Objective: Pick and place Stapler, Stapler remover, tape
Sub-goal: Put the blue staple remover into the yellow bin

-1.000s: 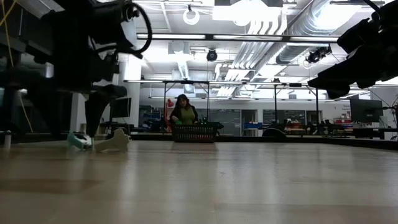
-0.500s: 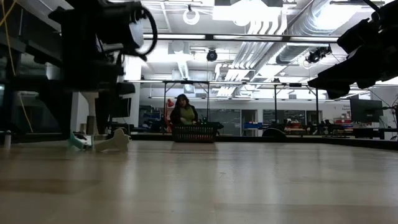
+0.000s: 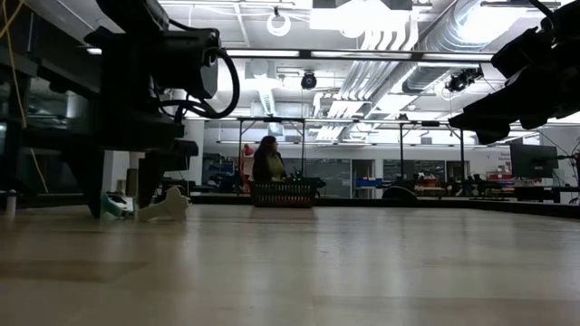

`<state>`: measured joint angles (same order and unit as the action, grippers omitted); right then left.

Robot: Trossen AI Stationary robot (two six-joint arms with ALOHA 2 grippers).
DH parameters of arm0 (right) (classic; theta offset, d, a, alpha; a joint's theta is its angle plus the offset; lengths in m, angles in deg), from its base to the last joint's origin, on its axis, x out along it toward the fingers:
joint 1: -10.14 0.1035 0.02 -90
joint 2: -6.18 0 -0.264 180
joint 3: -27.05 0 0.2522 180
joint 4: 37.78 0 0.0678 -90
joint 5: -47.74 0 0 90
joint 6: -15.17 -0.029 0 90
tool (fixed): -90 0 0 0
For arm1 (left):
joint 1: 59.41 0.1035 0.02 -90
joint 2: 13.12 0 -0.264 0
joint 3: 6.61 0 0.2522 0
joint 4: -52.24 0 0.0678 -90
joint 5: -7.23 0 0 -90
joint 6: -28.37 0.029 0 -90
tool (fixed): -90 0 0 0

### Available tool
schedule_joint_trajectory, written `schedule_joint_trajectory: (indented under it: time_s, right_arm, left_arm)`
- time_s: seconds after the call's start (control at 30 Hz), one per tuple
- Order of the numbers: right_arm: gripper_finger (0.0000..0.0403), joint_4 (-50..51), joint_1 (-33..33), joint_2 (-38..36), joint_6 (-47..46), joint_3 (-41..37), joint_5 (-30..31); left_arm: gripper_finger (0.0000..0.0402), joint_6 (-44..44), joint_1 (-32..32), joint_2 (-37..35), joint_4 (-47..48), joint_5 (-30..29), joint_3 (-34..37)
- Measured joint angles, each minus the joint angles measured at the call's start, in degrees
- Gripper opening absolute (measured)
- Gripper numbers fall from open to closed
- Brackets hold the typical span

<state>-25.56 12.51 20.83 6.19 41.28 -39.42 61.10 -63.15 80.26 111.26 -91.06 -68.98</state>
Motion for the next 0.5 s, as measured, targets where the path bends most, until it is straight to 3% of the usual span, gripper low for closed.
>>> schedule_joint_trajectory:
  time_s: [0.17, 0.5]
  right_arm:
    - [0.0168, 0.0, 0.0, -0.04, 0.0, 0.0, -0.01]
    - [0.0167, 0.0, -0.01, -0.04, 0.0, 0.0, -0.01]
  left_arm:
    - [0.0212, -1.1, 0.0, 0.07, 0.53, 1.38, 0.08]
    - [0.0086, -3.45, 0.02, -0.59, 2.56, 5.36, 0.12]
